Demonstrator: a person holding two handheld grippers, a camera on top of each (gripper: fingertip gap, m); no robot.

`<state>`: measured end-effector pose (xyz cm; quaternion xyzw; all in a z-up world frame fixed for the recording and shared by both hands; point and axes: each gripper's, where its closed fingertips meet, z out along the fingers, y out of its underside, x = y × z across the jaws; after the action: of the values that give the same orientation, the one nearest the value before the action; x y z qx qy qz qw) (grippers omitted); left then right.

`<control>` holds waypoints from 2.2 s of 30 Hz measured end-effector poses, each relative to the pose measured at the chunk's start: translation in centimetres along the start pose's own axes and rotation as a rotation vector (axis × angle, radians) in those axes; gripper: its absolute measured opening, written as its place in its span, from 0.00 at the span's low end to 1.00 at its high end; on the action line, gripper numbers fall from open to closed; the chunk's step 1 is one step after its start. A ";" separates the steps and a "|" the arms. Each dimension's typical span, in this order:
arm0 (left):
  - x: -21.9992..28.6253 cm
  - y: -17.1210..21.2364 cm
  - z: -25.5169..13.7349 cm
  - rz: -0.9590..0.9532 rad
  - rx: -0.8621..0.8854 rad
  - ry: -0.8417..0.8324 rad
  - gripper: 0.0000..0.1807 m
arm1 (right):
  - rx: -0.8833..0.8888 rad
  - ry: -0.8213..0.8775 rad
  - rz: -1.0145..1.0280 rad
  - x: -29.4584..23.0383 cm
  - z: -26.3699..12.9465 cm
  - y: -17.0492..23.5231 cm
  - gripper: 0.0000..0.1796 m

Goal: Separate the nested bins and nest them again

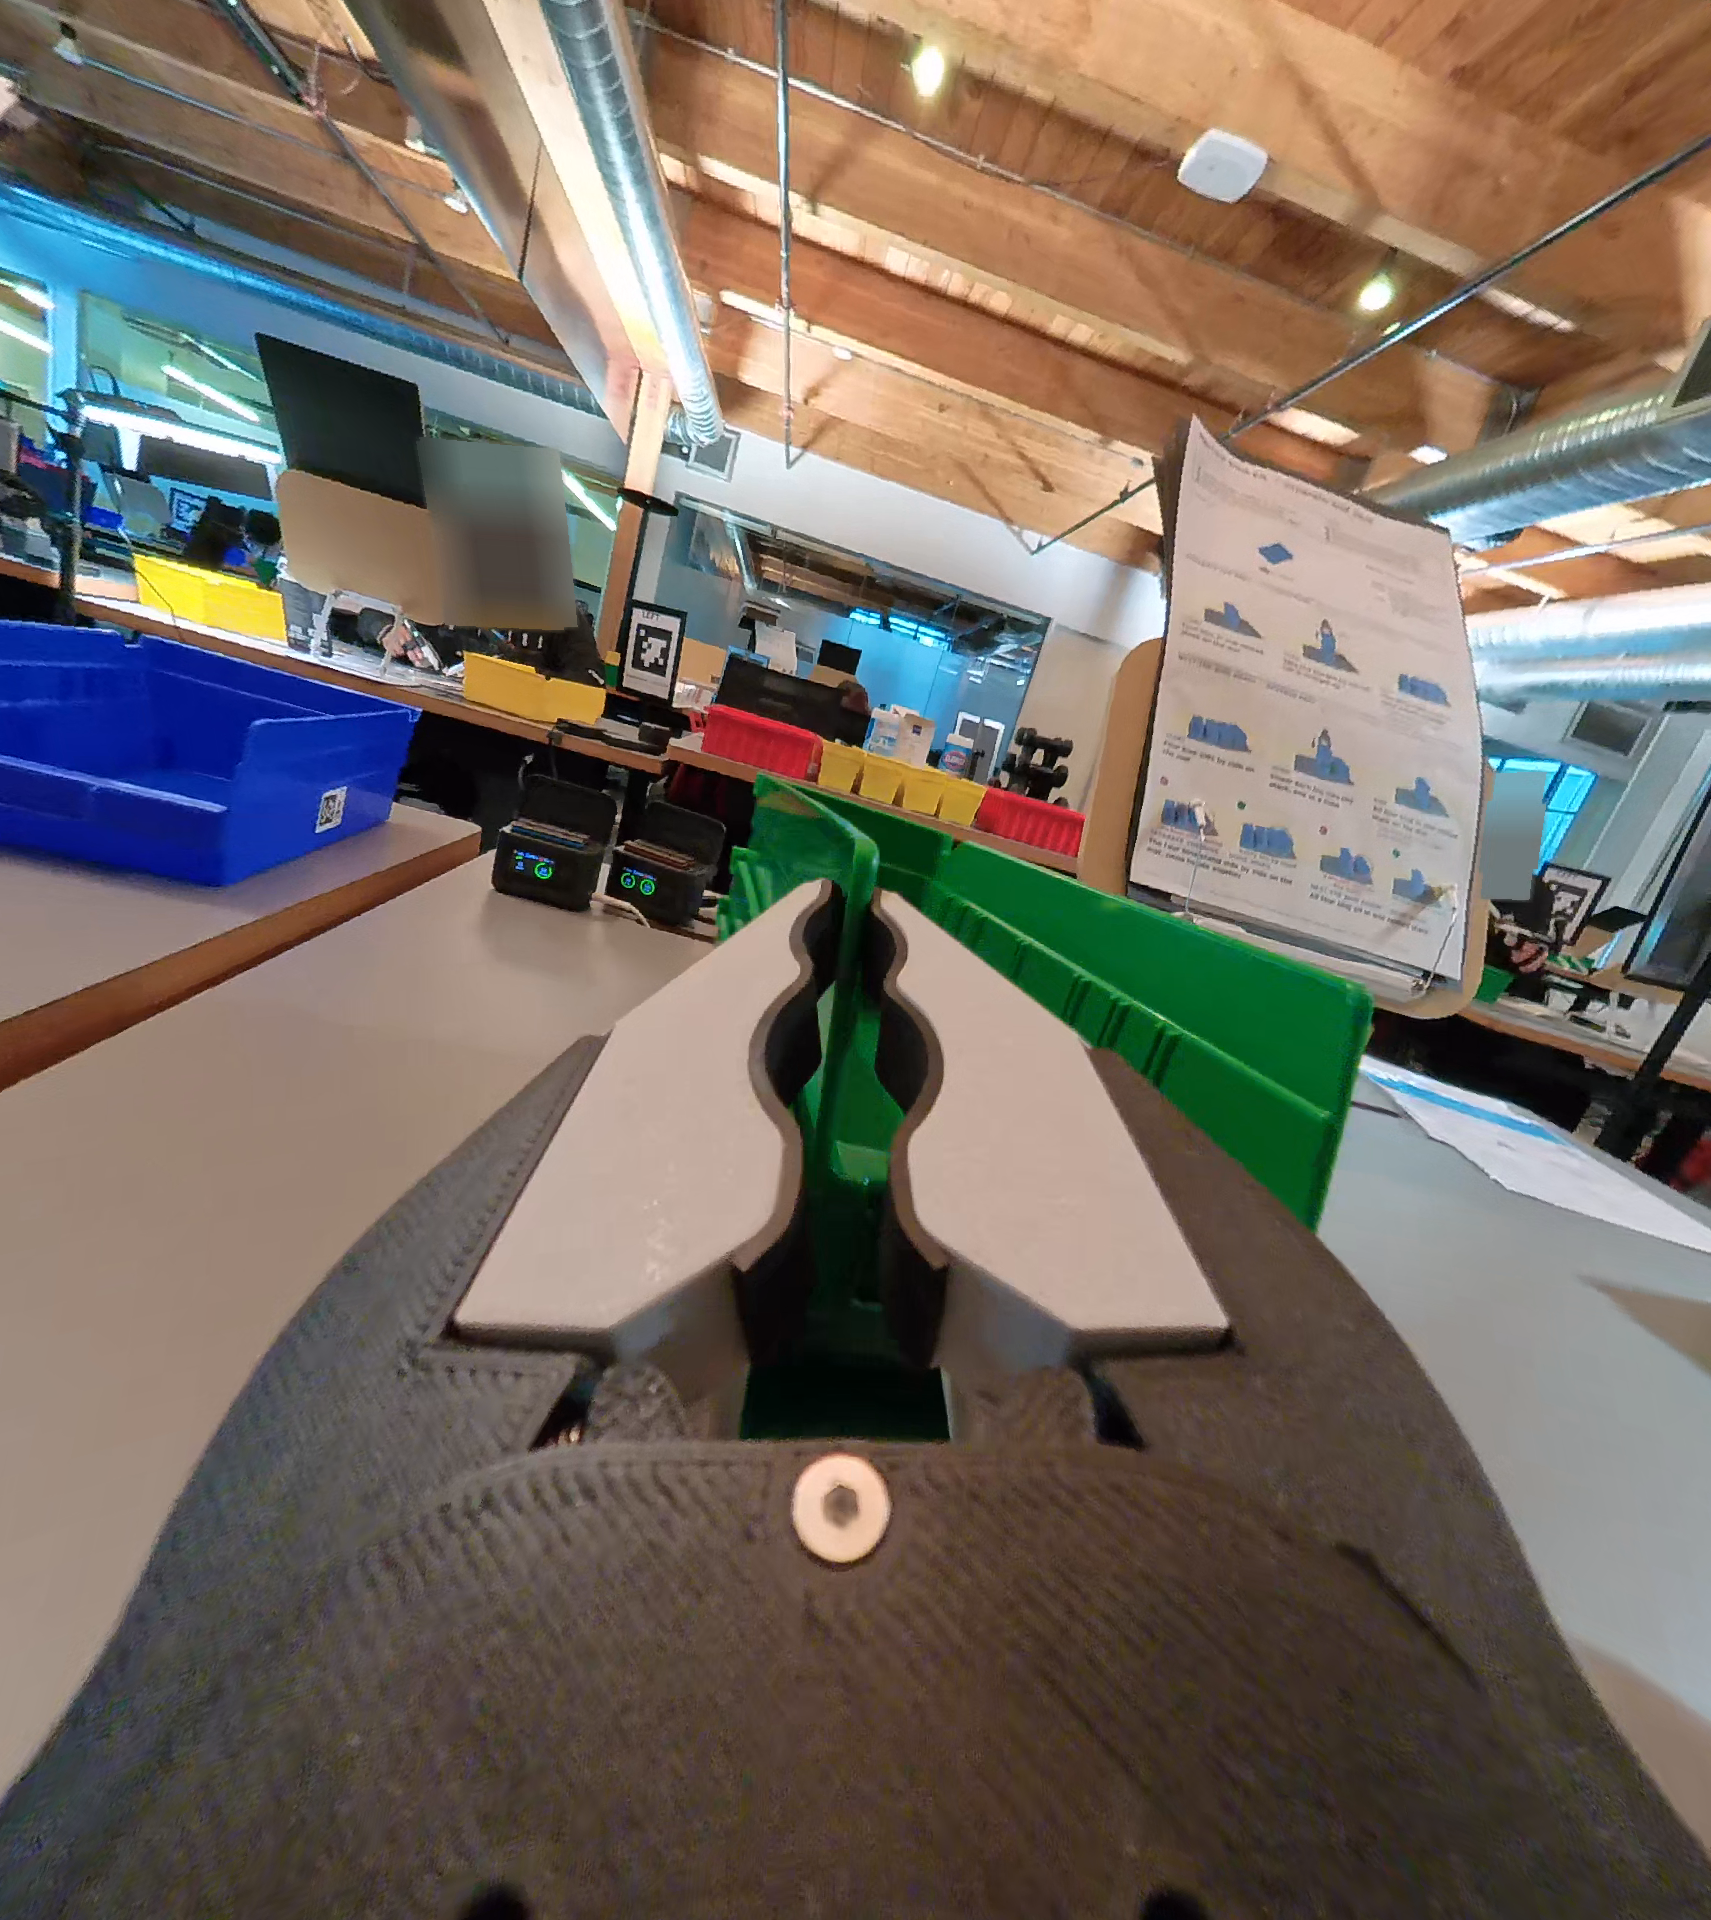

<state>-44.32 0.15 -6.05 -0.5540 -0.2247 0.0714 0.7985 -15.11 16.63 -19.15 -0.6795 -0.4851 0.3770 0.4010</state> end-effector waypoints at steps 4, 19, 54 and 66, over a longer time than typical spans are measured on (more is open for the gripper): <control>-0.4 -0.3 -0.1 -0.023 0.011 0.005 0.00 | -0.001 0.000 0.003 0.0 0.0 0.0 0.06; 2.4 -1.8 -0.5 0.075 0.066 0.123 0.01 | -0.005 -0.002 0.001 0.0 0.0 0.1 0.06; -3.2 -1.0 0.5 0.308 -0.208 -0.091 0.02 | -0.015 0.004 -0.011 -0.1 0.1 0.3 0.05; -3.7 1.2 0.9 0.264 -0.328 -0.031 0.00 | -0.031 0.005 -0.030 -0.3 0.2 0.5 0.05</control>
<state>-47.80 -0.01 -7.94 -0.7000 -0.1710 0.1462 0.6777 -15.16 16.31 -19.64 -0.6791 -0.5001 0.3617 0.3972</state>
